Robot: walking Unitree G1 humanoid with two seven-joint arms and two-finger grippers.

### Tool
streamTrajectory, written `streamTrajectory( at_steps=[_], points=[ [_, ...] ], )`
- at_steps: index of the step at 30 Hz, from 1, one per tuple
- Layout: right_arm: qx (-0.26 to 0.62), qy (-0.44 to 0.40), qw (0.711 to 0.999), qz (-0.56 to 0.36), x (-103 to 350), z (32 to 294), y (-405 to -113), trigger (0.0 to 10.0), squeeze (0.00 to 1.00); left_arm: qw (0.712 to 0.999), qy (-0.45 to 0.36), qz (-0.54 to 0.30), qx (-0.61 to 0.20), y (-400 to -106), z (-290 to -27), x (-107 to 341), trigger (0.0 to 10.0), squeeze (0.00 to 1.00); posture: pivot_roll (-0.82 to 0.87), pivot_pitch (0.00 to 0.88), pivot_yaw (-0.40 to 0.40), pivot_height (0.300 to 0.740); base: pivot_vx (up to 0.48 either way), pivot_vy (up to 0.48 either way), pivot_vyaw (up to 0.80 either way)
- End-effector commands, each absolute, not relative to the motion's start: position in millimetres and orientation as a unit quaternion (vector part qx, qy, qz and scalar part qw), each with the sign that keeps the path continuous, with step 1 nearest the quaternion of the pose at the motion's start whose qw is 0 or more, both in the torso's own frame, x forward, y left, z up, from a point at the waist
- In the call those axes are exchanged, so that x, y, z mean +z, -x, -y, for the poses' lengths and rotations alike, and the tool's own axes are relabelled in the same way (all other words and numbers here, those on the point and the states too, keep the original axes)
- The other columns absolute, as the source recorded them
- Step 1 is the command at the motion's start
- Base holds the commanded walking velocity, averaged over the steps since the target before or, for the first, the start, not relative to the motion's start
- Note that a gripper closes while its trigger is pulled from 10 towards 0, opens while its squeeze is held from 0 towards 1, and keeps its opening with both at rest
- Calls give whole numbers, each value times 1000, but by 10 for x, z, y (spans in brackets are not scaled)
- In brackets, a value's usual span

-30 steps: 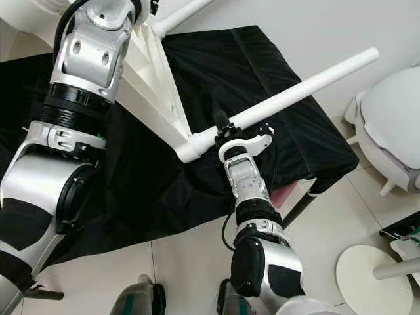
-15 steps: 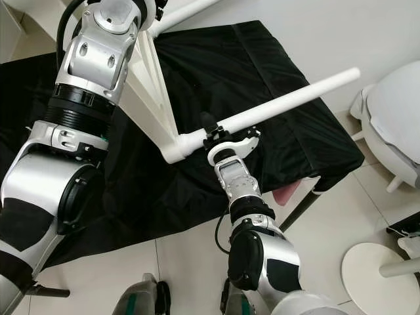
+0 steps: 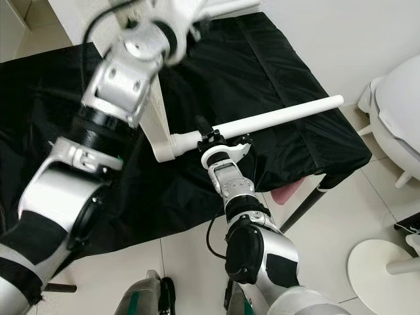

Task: Building children table

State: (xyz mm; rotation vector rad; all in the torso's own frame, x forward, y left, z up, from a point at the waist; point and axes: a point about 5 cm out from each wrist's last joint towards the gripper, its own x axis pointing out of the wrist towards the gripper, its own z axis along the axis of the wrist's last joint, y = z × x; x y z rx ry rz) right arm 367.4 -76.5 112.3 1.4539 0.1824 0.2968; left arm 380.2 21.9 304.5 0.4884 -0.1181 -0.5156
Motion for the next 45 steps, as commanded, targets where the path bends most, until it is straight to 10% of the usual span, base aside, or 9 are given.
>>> streamTrajectory(
  at_steps=[1,20,22,45],
  points=[
    [171,-698,690,-89,1237,542,-3676,10000,0,935,-229,44,-267,-3793,-246,3016,10000,0,37,78,128,740,0,0,0],
    [156,-697,695,-83,1229,665,-3719,10000,0,832,-373,-60,-407,-3630,-473,2340,10000,0,42,65,100,740,0,0,0],
    [154,-698,694,-80,1232,688,-3726,10000,1000,821,-390,-61,-411,-3613,-567,2375,10000,0,40,61,94,740,0,0,0],
    [145,-703,691,-78,1217,743,-3732,10000,1000,759,-481,-5,-439,-3549,-638,2747,10000,0,37,80,94,740,0,0,0]
  ],
)
